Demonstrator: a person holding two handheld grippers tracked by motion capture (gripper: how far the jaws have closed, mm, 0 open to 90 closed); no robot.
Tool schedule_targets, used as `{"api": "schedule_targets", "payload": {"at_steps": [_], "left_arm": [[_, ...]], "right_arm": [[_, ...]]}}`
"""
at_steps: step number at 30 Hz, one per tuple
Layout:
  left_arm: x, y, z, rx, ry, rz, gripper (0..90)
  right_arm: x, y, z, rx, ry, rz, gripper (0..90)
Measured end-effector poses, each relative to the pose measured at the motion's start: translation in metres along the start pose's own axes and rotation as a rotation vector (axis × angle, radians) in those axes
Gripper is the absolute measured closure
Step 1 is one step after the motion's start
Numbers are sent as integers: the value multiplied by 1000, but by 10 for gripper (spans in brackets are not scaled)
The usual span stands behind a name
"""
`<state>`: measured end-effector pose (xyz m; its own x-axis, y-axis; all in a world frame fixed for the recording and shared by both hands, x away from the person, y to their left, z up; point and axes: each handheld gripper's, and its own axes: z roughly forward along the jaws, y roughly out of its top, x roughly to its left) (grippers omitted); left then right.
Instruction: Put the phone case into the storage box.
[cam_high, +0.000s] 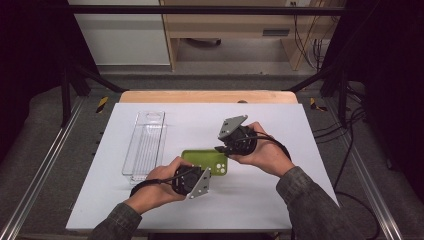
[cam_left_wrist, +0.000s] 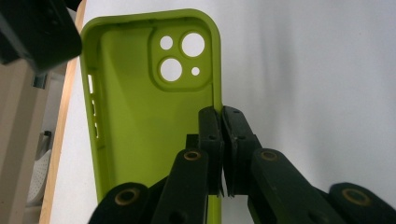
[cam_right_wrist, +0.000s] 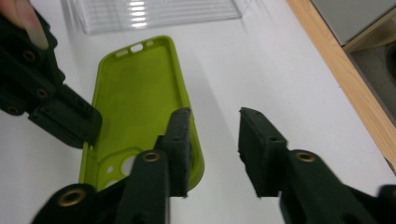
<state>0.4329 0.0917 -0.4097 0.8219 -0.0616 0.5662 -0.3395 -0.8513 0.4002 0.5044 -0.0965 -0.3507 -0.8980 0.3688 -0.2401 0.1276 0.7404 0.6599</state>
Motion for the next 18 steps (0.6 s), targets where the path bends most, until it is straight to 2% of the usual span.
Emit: {"api": "schedule_targets", "payload": {"at_steps": [4,6,8,9,12,16,18], "left_arm": [[1,0,0,-3,3,-13,871],[1,-1,-1,-2,6,-12,874],[0,-1,0,-16,6,-25,874],[0,0,-1,-15,8,-24,874],[1,0,-1,-5,6,-9,875],[0,-1,-1,-15,9,-27,875],[1,-2,-2,-6,8,-18,875]], "right_arm": [[-4,0,-6,-48,-22,47,463],[-6,0,-7,-63,-49,67,365],[-7,-1,-8,-69,-60,85,334],[-8,-1,-9,-75,-73,93,300],[-10,-1,-9,-80,-82,114,278],[-12,-1,-11,-98,-103,140,212],[-14,-1,-14,-118,-124,160,179]]}}
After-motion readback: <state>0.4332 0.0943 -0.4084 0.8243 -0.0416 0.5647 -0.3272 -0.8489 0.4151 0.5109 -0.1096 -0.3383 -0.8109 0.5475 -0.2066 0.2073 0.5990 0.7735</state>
